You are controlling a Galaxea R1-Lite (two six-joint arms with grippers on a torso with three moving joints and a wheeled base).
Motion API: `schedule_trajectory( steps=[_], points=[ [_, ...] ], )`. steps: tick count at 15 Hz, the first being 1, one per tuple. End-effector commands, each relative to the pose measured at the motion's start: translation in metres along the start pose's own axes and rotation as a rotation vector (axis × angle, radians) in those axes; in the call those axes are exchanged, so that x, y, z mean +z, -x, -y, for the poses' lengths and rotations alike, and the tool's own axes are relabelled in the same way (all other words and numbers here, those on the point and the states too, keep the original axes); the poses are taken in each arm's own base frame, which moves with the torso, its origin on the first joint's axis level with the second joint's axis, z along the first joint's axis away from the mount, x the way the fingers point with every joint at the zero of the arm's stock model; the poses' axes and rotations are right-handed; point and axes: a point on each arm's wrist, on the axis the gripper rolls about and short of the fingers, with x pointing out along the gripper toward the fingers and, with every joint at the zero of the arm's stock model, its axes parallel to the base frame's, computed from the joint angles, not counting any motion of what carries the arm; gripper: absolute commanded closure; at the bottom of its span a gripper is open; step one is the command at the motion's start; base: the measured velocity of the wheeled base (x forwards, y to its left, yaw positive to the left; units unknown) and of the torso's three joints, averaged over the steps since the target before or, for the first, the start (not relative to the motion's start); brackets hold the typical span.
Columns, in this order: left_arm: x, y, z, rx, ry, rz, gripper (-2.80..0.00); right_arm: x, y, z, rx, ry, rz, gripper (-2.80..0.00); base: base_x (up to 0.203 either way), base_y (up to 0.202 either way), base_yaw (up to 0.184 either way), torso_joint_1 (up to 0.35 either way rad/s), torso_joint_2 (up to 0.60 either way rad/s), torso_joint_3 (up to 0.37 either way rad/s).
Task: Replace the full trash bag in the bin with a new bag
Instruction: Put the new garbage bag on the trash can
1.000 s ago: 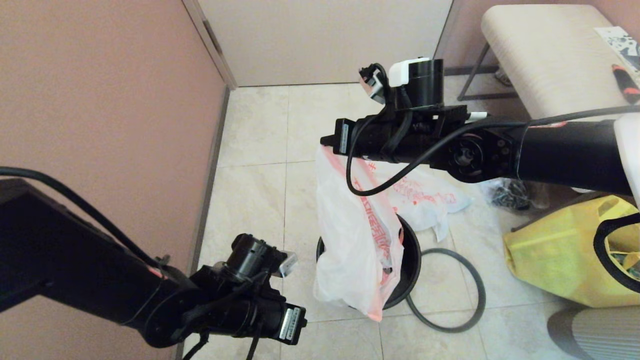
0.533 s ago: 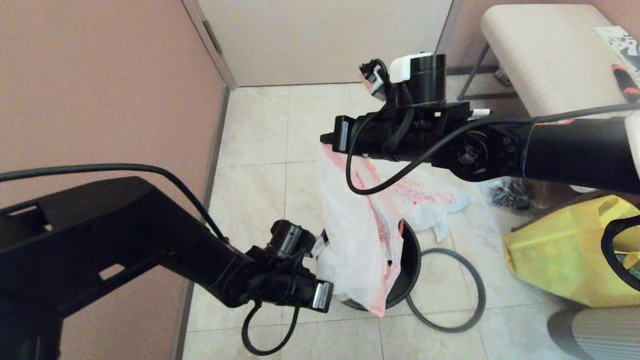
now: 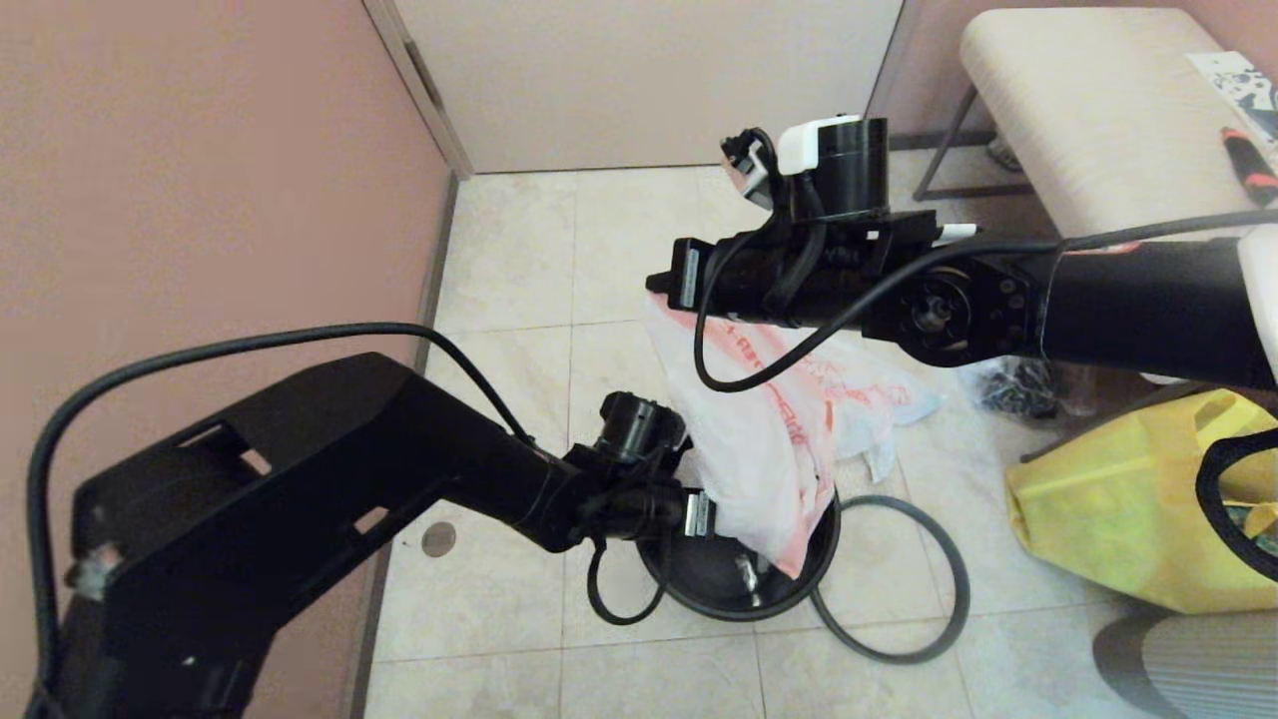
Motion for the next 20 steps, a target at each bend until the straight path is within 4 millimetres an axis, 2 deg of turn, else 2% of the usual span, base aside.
schedule_trajectory(
  steps=[1,3,5,6,7,9,13,15,17,19,20],
  points=[
    [-0.011,-0.028,-0.004,0.064,0.0,-0.021,0.0,-0.001,-0.002,0.002,-0.002,-0.01,-0.004,0.0,0.0,0.0,0.0,0.0,0.0,0.0],
    [-0.015,-0.031,-0.008,0.098,0.006,-0.041,0.0,-0.006,-0.006,0.005,-0.008,-0.015,-0.015,0.0,0.0,0.0,0.0,0.0,0.0,0.0],
    [-0.012,-0.02,-0.006,0.105,0.027,-0.055,0.0,-0.011,-0.01,0.009,-0.022,-0.019,-0.029,0.0,0.0,0.0,0.0,0.0,0.0,0.0],
    [-0.008,-0.008,-0.004,0.107,0.043,-0.058,0.0,-0.014,-0.011,0.011,-0.041,-0.021,-0.031,0.0,0.0,0.0,0.0,0.0,0.0,0.0],
    [-0.004,0.007,-0.002,0.106,0.057,-0.053,0.0,-0.017,-0.013,0.013,-0.055,-0.022,-0.036,0.0,0.0,0.0,0.0,0.0,0.0,0.0],
    [0.002,0.049,0.002,0.098,0.078,-0.026,0.0,-0.018,-0.013,0.01,-0.055,-0.023,-0.043,0.0,0.0,0.0,0.0,0.0,0.0,0.0],
    [-0.024,0.122,-0.014,0.126,0.168,-0.024,0.0,-0.026,-0.017,-0.005,-0.05,-0.012,-0.076,0.0,0.0,0.0,0.0,0.0,0.0,0.0],
    [-0.036,0.159,-0.021,0.121,0.199,0.044,0.0,-0.042,-0.029,-0.006,-0.07,0.041,-0.106,0.0,0.0,0.0,0.0,0.0,0.0,0.0],
    [-0.038,0.195,-0.025,0.111,0.217,0.147,0.0,-0.066,-0.049,0.003,-0.176,0.149,-0.124,0.0,0.0,0.0,0.0,0.0,0.0,0.0],
    [-0.033,0.216,-0.025,0.101,0.221,0.224,0.0,-0.073,-0.053,-0.009,-0.174,0.183,-0.11,0.0,0.0,0.0,0.0,0.0,0.0,0.0],
    [-0.033,0.218,-0.026,0.1,0.224,0.233,0.0,-0.071,-0.05,-0.023,-0.165,0.191,-0.095,0.0,0.0,0.0,0.0,0.0,0.0,0.0]
  ],
)
